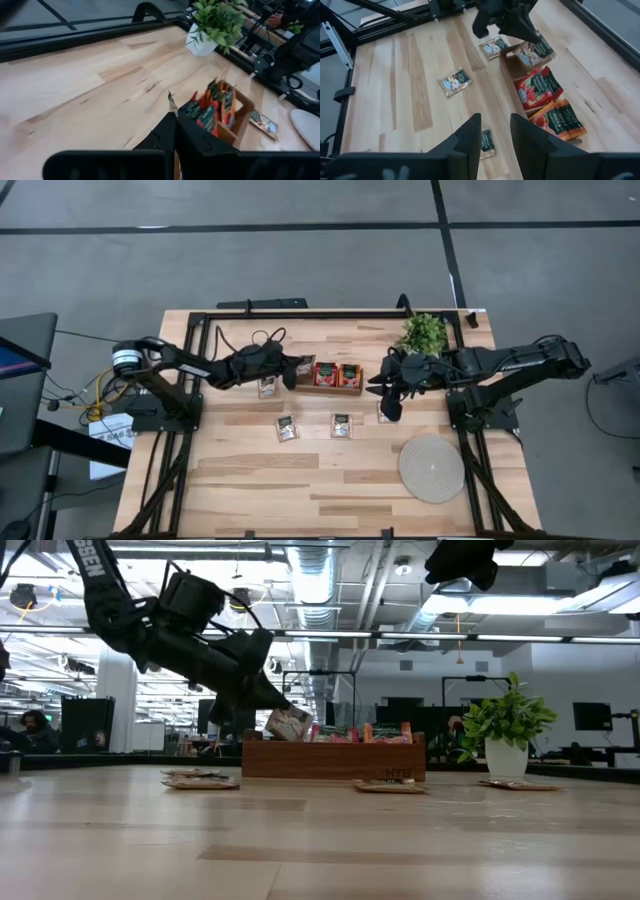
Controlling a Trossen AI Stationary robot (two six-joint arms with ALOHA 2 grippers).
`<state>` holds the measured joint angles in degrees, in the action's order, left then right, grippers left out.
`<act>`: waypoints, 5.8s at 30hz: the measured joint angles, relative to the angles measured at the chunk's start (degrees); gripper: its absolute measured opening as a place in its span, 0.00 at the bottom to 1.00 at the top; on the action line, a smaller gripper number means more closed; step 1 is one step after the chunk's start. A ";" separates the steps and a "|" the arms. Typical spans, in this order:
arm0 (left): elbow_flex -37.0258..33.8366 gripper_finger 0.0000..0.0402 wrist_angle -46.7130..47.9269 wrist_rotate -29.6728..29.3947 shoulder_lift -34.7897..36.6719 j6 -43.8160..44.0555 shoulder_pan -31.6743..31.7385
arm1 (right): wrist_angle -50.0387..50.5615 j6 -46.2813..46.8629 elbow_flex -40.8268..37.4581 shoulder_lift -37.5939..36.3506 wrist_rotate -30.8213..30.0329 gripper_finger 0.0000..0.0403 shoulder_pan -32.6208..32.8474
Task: Pick & Place Tea
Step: Put the brown tea bag into the left section of the wooden organizer
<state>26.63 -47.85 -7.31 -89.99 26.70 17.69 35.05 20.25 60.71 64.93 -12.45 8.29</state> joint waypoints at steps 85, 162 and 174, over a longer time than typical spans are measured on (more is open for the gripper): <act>14.36 0.23 33.13 -6.65 -0.14 -20.96 1.07 | -1.23 0.35 0.07 0.04 -0.07 0.24 -0.08; 26.75 0.23 60.96 20.55 -0.05 -11.95 11.19 | -1.25 -1.22 0.07 0.04 -2.69 0.24 -0.13; 26.73 0.23 60.13 20.62 -0.09 -8.09 10.82 | -1.27 -1.22 0.07 0.04 -2.69 0.24 -0.13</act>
<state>53.36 12.27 13.31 -90.08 18.61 28.51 33.78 19.03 60.77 64.97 -15.14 8.16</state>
